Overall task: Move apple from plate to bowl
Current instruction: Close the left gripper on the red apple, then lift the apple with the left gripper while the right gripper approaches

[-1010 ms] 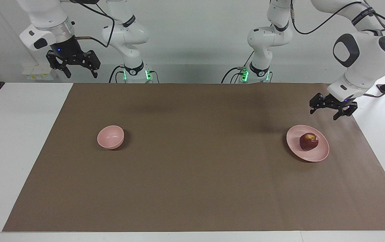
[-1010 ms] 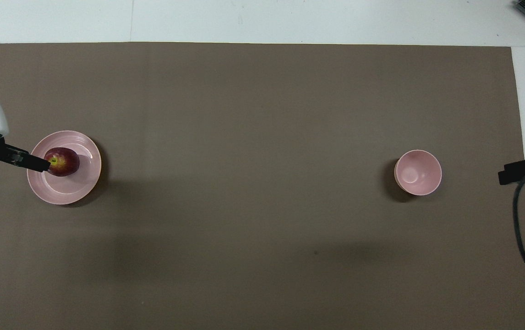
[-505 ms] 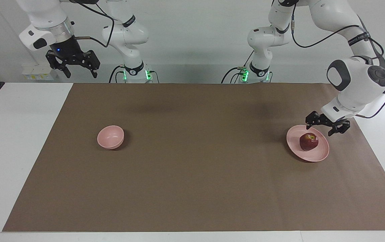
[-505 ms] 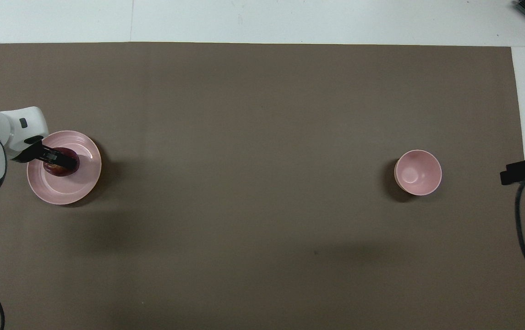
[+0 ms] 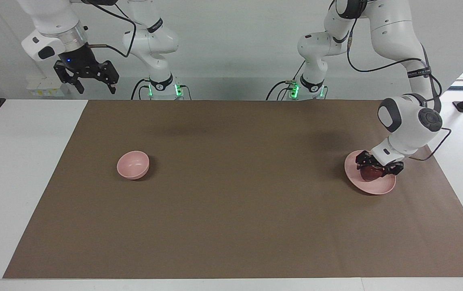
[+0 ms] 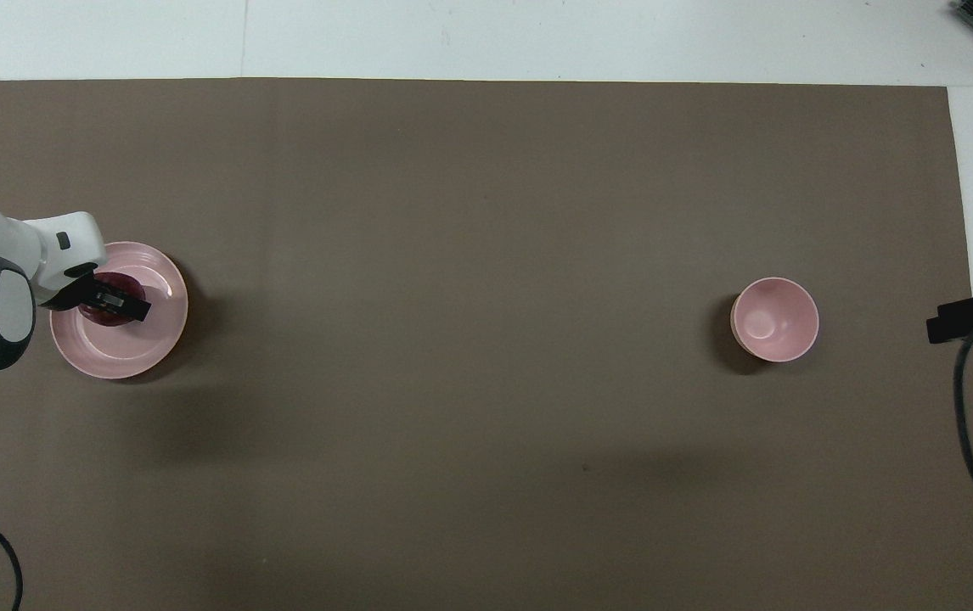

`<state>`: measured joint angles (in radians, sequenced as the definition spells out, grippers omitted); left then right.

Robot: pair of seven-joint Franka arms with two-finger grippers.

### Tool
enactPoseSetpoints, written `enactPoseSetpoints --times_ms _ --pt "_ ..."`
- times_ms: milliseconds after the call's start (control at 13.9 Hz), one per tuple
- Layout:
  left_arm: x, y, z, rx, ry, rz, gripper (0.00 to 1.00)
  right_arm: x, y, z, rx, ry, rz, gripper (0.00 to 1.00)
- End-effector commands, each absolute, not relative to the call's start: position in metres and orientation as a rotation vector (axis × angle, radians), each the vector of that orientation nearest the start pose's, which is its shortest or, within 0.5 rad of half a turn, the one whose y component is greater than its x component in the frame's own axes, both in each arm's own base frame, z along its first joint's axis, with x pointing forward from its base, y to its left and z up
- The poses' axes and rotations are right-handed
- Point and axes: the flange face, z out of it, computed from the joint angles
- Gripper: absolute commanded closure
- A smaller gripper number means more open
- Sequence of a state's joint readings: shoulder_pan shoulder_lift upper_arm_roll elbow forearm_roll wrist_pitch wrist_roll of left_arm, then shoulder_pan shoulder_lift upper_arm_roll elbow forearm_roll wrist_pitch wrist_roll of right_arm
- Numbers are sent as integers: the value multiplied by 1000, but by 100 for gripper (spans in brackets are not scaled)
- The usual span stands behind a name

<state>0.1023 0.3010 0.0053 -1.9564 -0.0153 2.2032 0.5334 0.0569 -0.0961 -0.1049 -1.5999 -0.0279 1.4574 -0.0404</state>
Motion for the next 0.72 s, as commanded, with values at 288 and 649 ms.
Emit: enactPoseSetpoints --times_ms 288,649 --pt "620 50 394 -3137 457 86 100 506 -27 652 -3151 -5 67 0" --pt "620 -57 400 -3156 98 69 100 501 10 653 -3149 -116 102 0"
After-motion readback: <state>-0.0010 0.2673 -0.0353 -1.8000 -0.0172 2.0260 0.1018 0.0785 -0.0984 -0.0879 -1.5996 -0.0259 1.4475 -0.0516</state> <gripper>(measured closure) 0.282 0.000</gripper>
